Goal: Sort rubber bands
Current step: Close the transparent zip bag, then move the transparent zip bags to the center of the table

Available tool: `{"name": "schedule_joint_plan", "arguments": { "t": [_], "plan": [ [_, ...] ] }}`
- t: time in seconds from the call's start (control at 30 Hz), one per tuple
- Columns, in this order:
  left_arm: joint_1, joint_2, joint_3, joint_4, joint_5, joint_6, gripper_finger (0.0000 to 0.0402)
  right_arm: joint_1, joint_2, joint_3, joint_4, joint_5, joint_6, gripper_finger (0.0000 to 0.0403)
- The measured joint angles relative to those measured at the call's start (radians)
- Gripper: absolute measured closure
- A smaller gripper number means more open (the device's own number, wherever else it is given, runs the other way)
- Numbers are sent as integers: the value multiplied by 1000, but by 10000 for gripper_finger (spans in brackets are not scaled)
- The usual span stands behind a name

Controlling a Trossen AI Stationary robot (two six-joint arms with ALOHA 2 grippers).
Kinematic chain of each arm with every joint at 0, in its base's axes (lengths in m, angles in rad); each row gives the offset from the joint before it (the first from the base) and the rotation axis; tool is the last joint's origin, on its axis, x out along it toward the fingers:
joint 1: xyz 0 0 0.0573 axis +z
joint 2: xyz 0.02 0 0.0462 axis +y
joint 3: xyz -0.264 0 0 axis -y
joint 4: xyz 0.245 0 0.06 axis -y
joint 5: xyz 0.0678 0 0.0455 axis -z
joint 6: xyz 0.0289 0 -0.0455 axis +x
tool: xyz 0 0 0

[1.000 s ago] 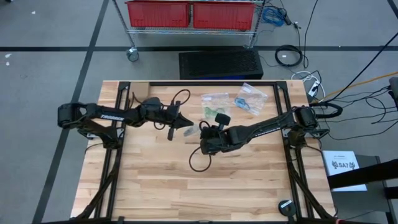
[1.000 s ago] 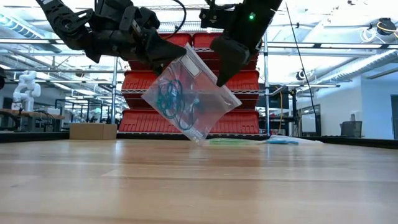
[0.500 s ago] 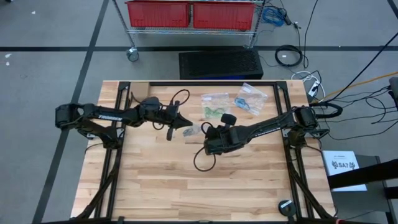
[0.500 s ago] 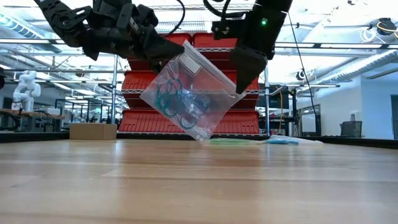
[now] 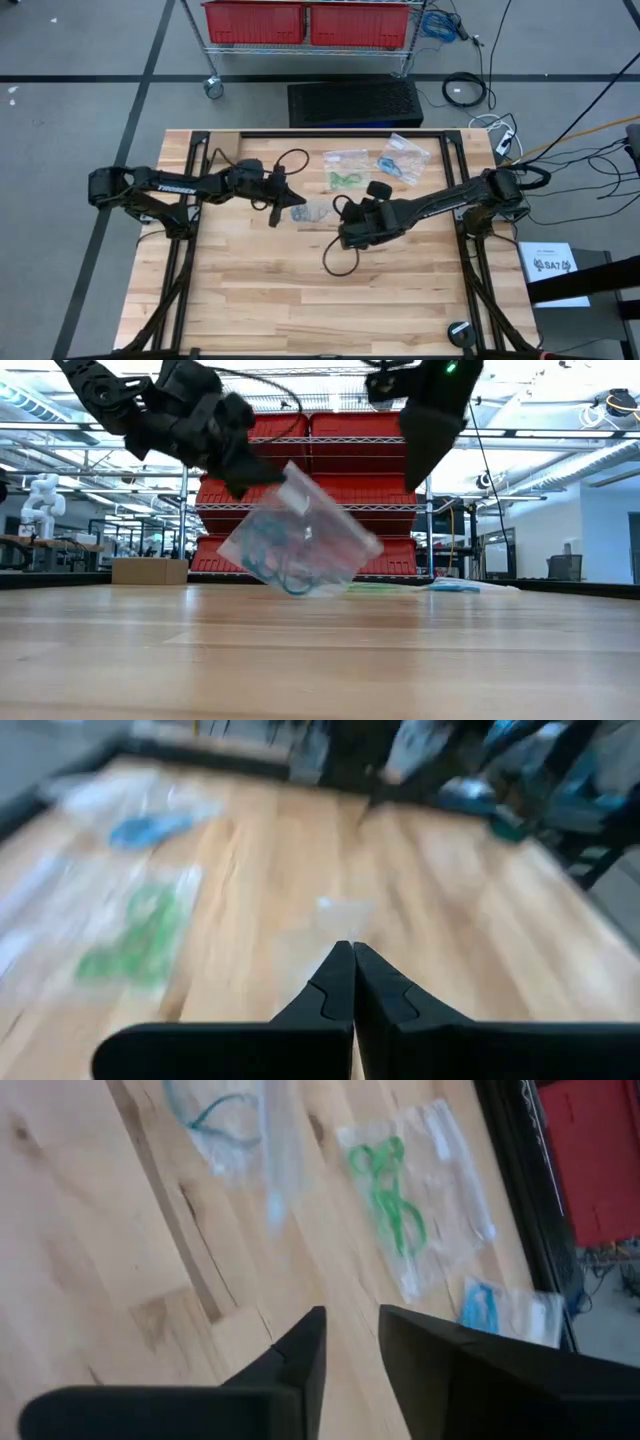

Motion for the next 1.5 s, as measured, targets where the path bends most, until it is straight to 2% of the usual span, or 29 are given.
{"name": "schedule_joint_plan", "arguments": {
  "t": [0.23,0.5,0.57,1.03,1.17,1.5],
  "plan": [
    [0,0,-74,-121,-166,7,401,24,-95,0,-147,9,108,294],
    [1,1,-164,-161,-444,43,401,25,-142,2,-163,14,113,293],
    [2,1,-173,-172,-483,53,401,25,-142,2,-162,14,112,293],
    [8,-35,-178,-178,-489,55,395,25,-142,2,-159,7,113,293],
    [7,-35,-178,-176,-487,56,369,25,-141,2,-158,7,112,293],
    [7,-77,-144,-178,-484,54,275,25,-141,3,-149,7,111,293]
  ]
}}
